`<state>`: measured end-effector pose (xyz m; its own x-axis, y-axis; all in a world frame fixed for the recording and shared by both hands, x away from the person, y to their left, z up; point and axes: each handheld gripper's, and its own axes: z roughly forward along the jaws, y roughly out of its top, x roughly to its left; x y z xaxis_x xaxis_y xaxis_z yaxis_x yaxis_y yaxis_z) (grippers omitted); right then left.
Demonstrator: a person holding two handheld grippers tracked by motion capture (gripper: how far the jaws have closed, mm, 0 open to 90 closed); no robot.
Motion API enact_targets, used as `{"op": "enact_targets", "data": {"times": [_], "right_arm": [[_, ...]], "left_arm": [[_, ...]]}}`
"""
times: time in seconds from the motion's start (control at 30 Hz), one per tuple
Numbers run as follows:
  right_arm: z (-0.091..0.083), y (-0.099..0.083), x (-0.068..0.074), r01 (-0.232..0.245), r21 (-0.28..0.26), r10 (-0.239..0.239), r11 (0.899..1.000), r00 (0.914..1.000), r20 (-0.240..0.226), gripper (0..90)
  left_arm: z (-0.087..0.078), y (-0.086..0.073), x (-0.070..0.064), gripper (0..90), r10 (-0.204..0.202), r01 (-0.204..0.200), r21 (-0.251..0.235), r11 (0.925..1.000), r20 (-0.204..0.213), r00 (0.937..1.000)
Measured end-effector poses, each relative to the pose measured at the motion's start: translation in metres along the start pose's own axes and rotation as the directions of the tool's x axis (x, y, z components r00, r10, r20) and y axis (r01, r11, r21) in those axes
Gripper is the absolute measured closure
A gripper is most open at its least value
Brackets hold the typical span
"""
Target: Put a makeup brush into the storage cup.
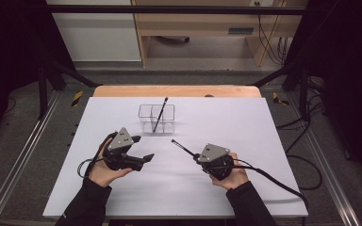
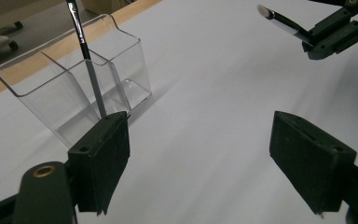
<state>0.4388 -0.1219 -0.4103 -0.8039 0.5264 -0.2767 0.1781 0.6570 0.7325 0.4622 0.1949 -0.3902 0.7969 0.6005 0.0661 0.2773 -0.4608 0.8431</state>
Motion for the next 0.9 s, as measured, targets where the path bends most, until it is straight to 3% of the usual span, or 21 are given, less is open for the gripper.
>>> {"op": "enact_targets", "data": {"times": [0.27, 0.67, 0.9], "right_arm": [[0.001, -0.010, -0.002, -0.086, -0.053, 0.086, 0.995, 0.9963, -0.009, 84.2], [0.000, -0.010, -0.003, -0.167, -0.129, 0.166, 0.978, 0.9860, -0.016, 84.2], [-0.001, -0.010, -0.003, -0.199, -0.152, 0.197, 0.968, 0.9801, -0.026, 84.2]], "left_arm": [[0.000, -0.002, -0.002, 19.3, -0.027, 0.027, -0.023, 0.9994, -0.018, 0.9995], [0.003, -0.005, -0.006, 17.8, -0.091, 0.086, -0.088, 0.9924, -0.047, 0.9948], [0.008, -0.006, -0.011, 17.6, -0.110, 0.104, -0.097, 0.9899, -0.058, 0.9922]]}}
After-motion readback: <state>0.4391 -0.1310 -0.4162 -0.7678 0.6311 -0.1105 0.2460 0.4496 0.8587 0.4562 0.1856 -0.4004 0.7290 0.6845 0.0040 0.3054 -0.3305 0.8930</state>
